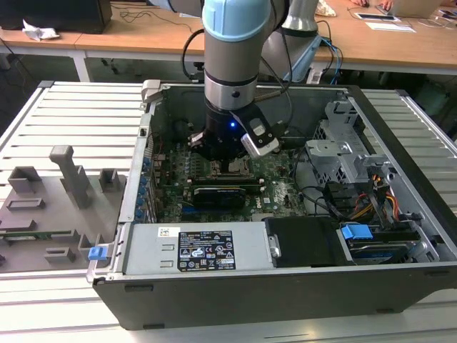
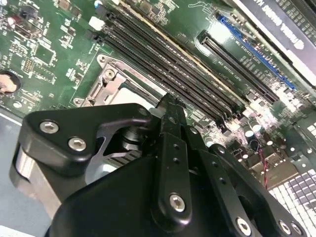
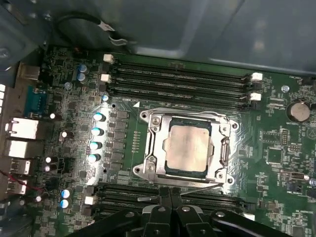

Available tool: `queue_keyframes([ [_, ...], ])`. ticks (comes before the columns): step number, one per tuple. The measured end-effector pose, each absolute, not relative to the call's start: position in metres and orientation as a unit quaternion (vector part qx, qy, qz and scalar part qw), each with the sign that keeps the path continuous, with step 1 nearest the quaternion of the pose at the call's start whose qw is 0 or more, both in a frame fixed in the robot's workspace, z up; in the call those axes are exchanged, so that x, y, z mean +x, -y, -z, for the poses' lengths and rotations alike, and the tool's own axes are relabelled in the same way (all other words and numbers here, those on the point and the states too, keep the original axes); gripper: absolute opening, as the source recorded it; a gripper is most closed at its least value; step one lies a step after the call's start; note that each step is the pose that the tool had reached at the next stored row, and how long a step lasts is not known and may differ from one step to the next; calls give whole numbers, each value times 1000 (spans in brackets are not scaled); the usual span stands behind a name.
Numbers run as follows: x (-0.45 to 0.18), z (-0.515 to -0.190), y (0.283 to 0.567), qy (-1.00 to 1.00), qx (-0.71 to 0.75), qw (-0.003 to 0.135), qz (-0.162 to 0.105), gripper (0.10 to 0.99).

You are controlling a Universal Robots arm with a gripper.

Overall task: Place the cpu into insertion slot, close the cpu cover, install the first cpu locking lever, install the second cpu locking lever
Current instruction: 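Install the second cpu locking lever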

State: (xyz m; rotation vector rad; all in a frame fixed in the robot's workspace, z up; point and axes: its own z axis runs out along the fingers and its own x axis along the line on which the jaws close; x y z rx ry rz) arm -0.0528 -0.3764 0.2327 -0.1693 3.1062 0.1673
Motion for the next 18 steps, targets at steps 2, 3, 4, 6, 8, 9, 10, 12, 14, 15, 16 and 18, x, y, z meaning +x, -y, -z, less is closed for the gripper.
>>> queue_keyframes([
  [2,-54,-232,379,-996,-54,14,-70,106],
  [3,-55,-232,380,-996,-54,14,-73,106],
  [4,-56,-232,383,-996,-54,14,-75,106],
  [6,-59,-232,385,-996,-54,14,-76,106],
  [8,-62,-230,387,-995,-54,15,-78,106],
  [9,-64,-227,387,-995,-54,15,-78,106],
  [10,-65,-224,387,-995,-54,15,-79,106],
  [12,-67,-219,388,-995,-54,15,-83,106],
  [14,-68,-217,390,-994,-54,15,-92,106],
  [15,-68,-216,393,-994,-54,16,-95,106],
  [16,-69,-216,396,-993,-54,16,-101,106],
  [18,-71,-215,398,-992,-53,16,-110,106],
])
